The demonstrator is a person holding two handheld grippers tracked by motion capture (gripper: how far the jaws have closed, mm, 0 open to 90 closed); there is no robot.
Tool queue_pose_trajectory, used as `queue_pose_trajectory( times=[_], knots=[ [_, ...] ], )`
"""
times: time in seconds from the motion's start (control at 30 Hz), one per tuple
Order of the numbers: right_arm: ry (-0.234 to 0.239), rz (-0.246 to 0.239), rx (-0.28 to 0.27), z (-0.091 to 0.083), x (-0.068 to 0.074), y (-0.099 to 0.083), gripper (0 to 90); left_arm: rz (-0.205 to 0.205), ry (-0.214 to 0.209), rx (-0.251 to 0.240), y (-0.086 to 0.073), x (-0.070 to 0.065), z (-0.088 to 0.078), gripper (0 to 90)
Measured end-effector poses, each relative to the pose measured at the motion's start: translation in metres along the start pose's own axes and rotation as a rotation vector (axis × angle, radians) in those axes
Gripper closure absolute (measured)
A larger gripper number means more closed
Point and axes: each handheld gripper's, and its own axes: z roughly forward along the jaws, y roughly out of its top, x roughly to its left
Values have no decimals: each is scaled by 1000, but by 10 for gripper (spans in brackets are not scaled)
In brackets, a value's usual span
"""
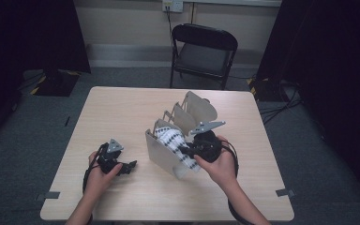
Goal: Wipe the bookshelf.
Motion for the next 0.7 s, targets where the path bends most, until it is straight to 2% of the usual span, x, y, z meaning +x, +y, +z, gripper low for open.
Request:
queue_pose_trajectory(
  times=[0.03,0.2,0.23,0.4,0.57,0.7],
  knots=[
    [1,-5,-8,-6,1,7,780,1,0,1,0,0,0,110],
    [-1,-18,-21,-15,4,20,781,0,-1,-1,0,0,0,110],
    [4,-21,-32,-21,5,29,782,-7,-1,-4,0,0,0,110],
    [15,-26,-53,-29,9,42,782,-5,1,-5,0,0,0,110],
    [37,-37,-63,-26,17,48,782,-2,1,-4,0,0,0,110],
    [50,-48,-39,-14,22,42,782,0,2,-1,0,0,0,110]
  ],
)
